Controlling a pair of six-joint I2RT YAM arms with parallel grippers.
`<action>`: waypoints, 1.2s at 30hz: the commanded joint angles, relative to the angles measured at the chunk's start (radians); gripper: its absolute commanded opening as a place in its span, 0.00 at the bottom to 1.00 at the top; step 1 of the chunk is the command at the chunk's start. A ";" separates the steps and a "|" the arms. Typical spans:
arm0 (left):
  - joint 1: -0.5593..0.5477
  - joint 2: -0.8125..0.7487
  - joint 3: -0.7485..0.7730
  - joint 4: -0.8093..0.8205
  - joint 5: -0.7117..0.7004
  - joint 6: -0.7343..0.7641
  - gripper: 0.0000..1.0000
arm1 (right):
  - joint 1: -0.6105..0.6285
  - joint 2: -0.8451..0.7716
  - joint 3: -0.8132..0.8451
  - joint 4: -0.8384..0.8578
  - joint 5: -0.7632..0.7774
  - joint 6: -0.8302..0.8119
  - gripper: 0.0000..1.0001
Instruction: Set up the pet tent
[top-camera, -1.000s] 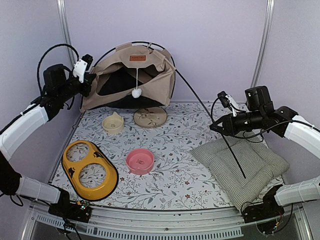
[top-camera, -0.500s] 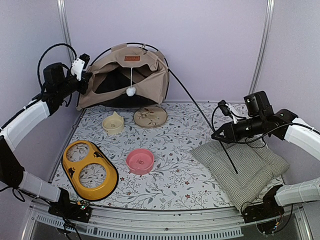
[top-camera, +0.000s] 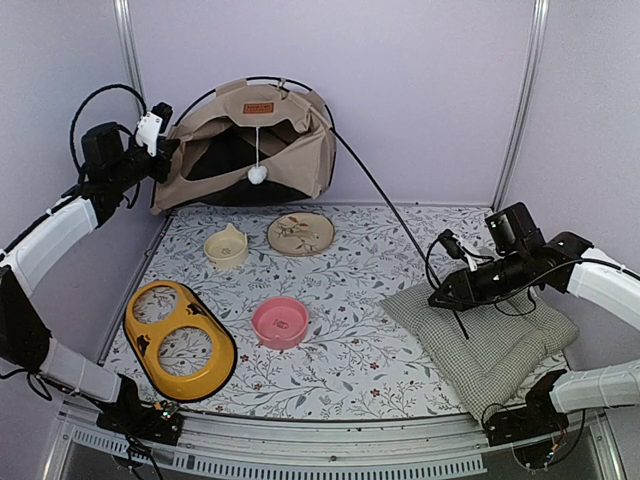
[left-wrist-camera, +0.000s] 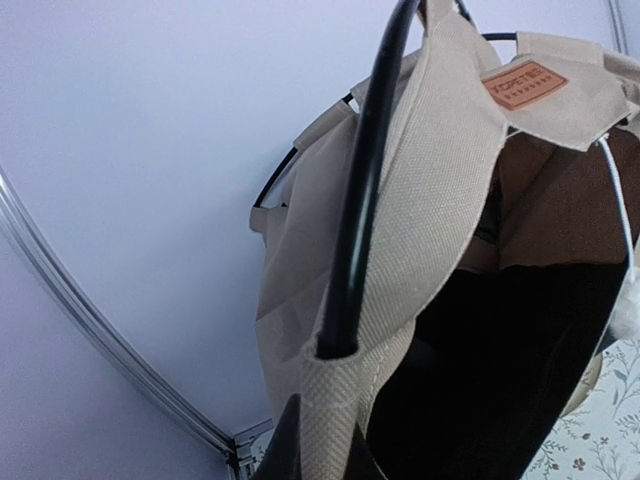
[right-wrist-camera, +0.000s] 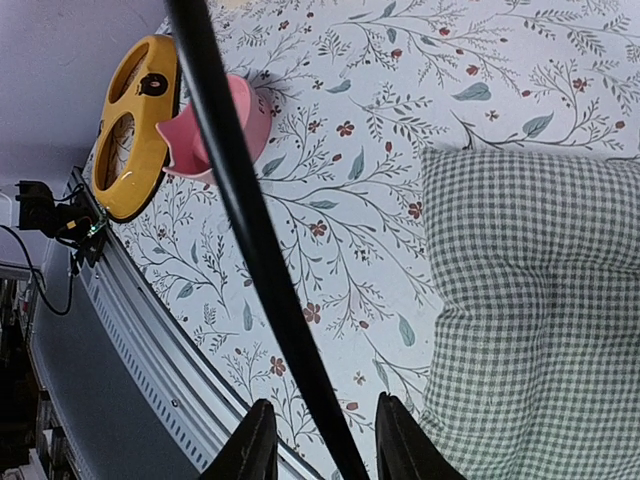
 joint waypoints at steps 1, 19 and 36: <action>0.019 0.000 0.045 0.102 0.024 -0.038 0.00 | -0.004 -0.041 -0.023 -0.050 -0.005 0.030 0.35; 0.025 0.012 0.049 0.095 0.047 -0.041 0.00 | -0.002 -0.122 0.002 -0.213 0.049 0.094 0.32; -0.004 0.045 0.108 0.030 0.114 -0.156 0.22 | 0.059 -0.091 -0.003 -0.098 -0.031 0.121 0.00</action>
